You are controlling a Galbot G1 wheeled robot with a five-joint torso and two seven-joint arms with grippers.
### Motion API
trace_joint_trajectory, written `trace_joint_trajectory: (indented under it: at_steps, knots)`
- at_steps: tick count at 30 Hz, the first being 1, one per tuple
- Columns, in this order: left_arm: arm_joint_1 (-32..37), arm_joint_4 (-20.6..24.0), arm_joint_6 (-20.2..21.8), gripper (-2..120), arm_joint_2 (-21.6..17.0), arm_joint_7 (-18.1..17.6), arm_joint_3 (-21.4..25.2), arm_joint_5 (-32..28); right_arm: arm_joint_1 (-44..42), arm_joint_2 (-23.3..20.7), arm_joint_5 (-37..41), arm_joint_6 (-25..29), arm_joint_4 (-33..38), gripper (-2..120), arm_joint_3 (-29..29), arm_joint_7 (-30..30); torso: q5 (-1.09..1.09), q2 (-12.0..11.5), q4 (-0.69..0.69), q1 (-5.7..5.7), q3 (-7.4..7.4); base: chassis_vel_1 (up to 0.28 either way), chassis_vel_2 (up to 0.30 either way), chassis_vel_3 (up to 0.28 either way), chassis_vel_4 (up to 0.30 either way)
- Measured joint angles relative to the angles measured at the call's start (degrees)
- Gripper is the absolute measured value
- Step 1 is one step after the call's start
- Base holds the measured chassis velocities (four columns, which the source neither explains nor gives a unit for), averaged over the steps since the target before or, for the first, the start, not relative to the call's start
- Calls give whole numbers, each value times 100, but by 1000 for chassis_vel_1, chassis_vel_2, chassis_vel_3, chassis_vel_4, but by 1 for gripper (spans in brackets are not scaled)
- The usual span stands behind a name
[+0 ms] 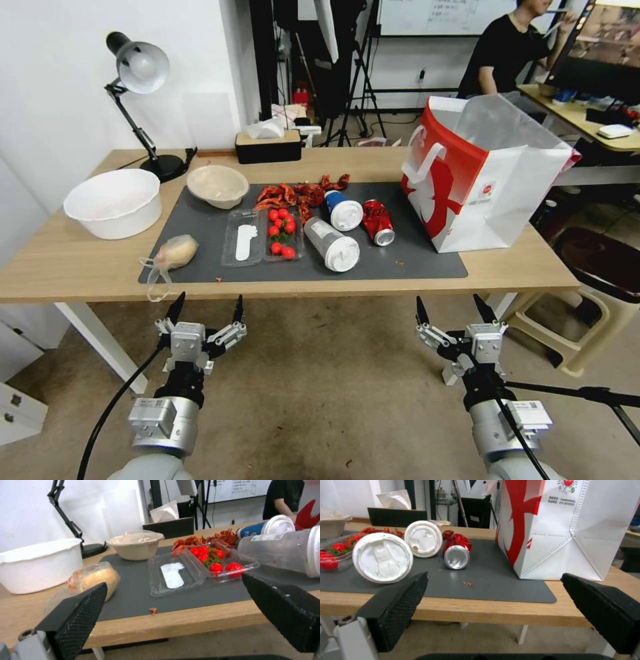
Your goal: Pick up the trash from the table and place it into the takeout bag.
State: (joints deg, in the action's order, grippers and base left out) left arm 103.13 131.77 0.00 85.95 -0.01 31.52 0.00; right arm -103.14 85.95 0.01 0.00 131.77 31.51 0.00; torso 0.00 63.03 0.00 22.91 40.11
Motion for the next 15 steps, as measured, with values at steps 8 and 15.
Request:
trace_joint_trajectory:
  at_steps: [8, 15]
  knots:
    - [0, 0, 0, 100, 0, 0, 0, 0, 0, 0, 0, 0, 0, 100, 0, 0, 0, 0, 0, 0, 0, 0, 0, 0, 0]
    - [0, 0, 0, 100, 0, 0, 0, 0, 0, 0, 0, 0, 0, 100, 0, 0, 0, 0, 0, 0, 0, 0, 0, 0, 0]
